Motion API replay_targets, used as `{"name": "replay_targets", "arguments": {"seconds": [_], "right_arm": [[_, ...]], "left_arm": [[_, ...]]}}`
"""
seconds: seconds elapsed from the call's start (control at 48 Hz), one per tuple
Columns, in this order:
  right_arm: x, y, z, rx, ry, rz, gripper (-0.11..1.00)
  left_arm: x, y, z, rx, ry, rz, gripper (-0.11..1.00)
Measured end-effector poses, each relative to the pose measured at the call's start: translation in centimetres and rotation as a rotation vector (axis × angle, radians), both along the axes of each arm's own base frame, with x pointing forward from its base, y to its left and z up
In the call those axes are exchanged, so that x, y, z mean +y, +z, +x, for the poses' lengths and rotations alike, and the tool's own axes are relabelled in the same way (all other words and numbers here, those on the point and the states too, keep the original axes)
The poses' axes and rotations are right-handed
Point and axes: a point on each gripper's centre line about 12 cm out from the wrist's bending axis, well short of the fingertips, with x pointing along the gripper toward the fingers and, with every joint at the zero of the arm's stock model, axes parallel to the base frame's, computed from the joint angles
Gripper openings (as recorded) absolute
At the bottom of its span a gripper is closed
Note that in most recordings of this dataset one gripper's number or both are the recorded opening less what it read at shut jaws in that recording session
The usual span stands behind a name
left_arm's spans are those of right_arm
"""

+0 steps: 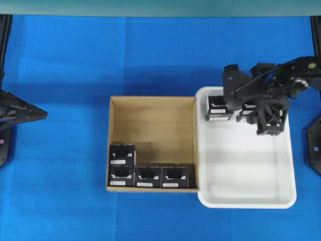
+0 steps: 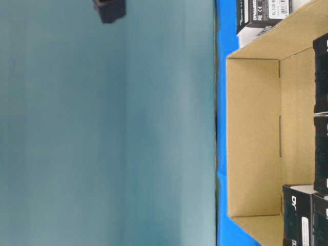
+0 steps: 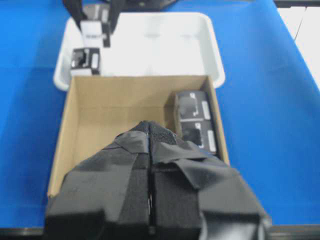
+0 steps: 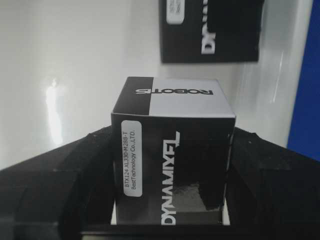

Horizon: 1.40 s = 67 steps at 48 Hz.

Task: Pick the box from inside the cardboard box.
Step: 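Lower the held box into the white tray beside the other box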

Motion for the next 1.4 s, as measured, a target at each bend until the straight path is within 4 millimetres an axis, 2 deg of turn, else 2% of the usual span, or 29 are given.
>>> {"name": "replay_targets", "arguments": {"seconds": [0.187, 0.583, 1.27, 1.312, 1.395], "right_arm": [[-0.2, -1.3, 0.3, 0.028, 0.0, 0.003, 0.6], [-1.2, -2.3, 0.6, 0.025, -0.001, -0.031, 0.61], [-1.7, -2.8, 0.5, 0.024, -0.025, -0.032, 0.61], [-1.7, -2.8, 0.5, 0.024, -0.025, -0.032, 0.67], [-1.7, -2.8, 0.5, 0.023, -0.034, -0.032, 0.87]], "left_arm": [[0.0, 0.1, 0.0, -0.002, 0.0, 0.0, -0.07], [0.0, -0.1, 0.1, 0.008, 0.0, 0.0, -0.07], [0.0, -0.1, 0.1, 0.008, 0.0, 0.0, -0.07], [0.0, -0.1, 0.2, 0.009, 0.0, 0.0, -0.07], [0.0, -0.1, 0.1, 0.008, 0.0, 0.0, -0.07]]}}
